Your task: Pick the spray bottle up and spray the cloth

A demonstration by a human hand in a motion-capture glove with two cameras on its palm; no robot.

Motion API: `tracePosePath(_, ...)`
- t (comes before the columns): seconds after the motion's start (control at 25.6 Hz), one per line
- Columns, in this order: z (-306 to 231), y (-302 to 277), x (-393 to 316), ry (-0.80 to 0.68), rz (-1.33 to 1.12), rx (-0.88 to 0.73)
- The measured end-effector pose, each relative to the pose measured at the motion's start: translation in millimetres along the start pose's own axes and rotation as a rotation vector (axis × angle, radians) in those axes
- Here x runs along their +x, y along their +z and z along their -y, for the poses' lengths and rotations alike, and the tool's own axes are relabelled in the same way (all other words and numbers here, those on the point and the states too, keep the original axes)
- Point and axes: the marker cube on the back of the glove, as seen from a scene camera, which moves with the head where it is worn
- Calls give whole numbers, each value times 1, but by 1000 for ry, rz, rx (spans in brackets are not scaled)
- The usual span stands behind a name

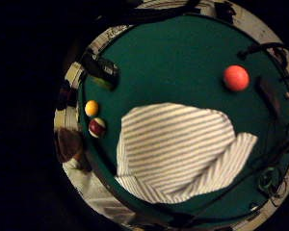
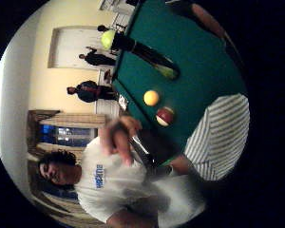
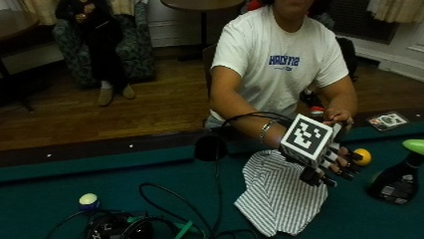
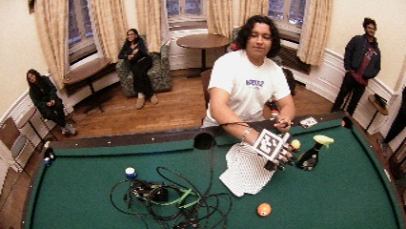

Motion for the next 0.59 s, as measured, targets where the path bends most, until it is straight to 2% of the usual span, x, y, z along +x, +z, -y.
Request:
tracePosePath(0.23,-54,-23,-17,-109,-197,-16)
tracePosePath(0.59,-117,-39,-58,-234,-283,-39)
